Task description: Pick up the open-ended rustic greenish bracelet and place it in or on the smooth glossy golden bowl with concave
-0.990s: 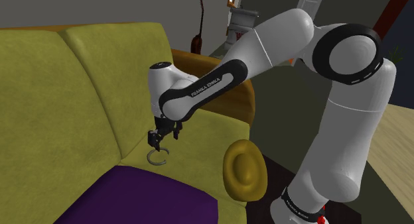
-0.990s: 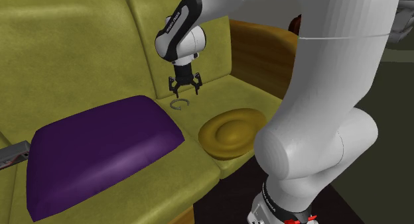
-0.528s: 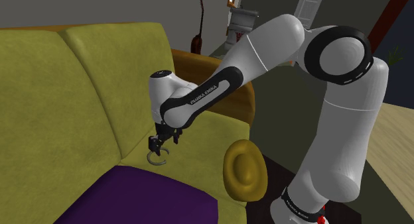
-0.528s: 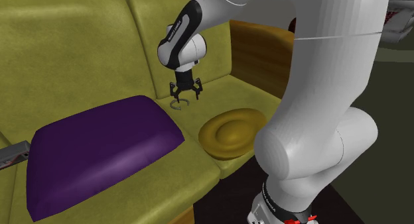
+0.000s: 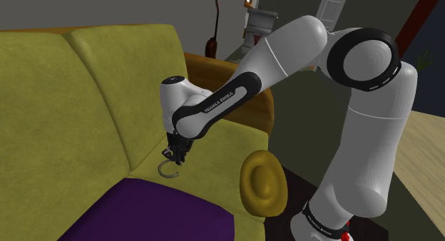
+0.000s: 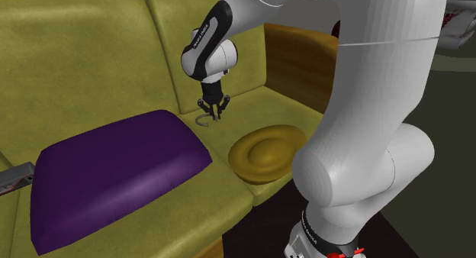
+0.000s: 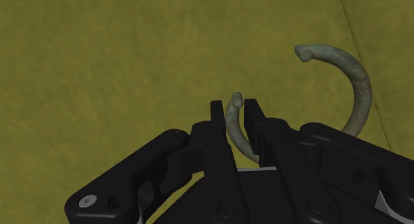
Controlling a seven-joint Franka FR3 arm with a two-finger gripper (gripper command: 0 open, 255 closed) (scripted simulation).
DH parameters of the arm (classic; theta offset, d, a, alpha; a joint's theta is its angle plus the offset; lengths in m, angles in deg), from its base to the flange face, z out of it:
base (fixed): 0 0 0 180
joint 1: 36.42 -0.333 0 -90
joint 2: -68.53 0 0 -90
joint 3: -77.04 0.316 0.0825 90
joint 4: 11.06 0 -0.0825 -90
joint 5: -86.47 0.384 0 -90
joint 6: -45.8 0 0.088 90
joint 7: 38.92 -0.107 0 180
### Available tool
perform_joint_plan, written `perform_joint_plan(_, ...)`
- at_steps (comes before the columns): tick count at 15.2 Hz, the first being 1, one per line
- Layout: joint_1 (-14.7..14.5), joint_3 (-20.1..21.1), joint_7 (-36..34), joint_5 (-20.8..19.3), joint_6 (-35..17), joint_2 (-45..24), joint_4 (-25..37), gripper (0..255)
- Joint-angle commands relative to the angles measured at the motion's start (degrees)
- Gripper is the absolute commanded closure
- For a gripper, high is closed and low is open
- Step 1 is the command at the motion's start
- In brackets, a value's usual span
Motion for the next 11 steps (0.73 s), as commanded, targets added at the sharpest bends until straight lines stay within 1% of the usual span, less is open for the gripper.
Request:
perform_joint_plan(1, 0.0, 0.0, 0.0, 0.0, 0.0, 0.0, 0.0, 255)
perform_joint_plan(7, 0.0, 0.0, 0.0, 0.0, 0.0, 0.0, 0.0, 255)
perform_joint_plan(11, 0.2, 0.3, 0.7, 1.0, 2.7, 2.1, 0.7, 255)
